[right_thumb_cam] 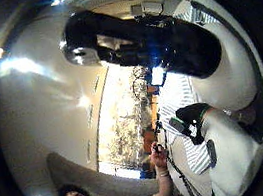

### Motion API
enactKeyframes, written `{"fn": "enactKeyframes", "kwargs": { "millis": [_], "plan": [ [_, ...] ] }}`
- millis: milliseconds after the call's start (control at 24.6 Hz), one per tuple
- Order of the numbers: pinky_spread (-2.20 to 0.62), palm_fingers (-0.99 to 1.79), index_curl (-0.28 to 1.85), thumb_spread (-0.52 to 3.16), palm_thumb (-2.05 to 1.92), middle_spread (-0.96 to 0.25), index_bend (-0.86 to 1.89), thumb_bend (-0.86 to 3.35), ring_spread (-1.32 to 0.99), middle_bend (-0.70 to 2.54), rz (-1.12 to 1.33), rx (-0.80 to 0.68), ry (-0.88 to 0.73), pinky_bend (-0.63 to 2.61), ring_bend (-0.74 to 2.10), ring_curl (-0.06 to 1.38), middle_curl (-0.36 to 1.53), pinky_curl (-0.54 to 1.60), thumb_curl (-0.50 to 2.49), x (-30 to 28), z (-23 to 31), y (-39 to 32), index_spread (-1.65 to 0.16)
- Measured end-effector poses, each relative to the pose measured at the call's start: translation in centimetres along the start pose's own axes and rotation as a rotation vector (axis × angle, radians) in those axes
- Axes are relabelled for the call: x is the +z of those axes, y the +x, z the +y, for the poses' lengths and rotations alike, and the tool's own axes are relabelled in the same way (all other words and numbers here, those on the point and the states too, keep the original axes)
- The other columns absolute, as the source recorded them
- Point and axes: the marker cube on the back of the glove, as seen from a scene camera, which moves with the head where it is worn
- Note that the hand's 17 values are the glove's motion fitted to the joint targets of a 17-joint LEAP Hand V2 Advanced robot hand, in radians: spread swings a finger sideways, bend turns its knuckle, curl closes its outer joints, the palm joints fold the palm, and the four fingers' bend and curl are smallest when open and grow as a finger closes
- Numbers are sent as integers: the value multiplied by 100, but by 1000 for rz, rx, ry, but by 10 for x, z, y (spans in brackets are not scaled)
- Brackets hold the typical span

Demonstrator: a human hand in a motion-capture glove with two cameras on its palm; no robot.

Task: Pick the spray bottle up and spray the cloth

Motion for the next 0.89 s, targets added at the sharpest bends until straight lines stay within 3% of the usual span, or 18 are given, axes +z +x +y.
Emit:
{"fn": "enactKeyframes", "kwargs": {
  "millis": [447,528,609,771,893],
  "plan": [
    [31,5,22,80,80,14,14,-4,13,25,7,7,-6,51,34,32,37,34,41,14,-16,-3,-36],
    [31,12,28,79,79,14,31,-4,13,21,-2,2,4,45,28,29,36,31,41,15,-15,-3,-34],
    [31,26,38,79,90,14,73,2,13,16,-4,-8,18,24,16,25,33,25,43,15,-14,-5,-30],
    [31,23,46,78,99,14,90,5,14,23,-33,-39,60,8,14,23,35,20,47,17,-15,-11,-24],
    [30,31,48,77,104,14,88,6,15,31,-54,-58,87,8,19,24,38,18,49,15,-17,-18,-21]
  ]
}}
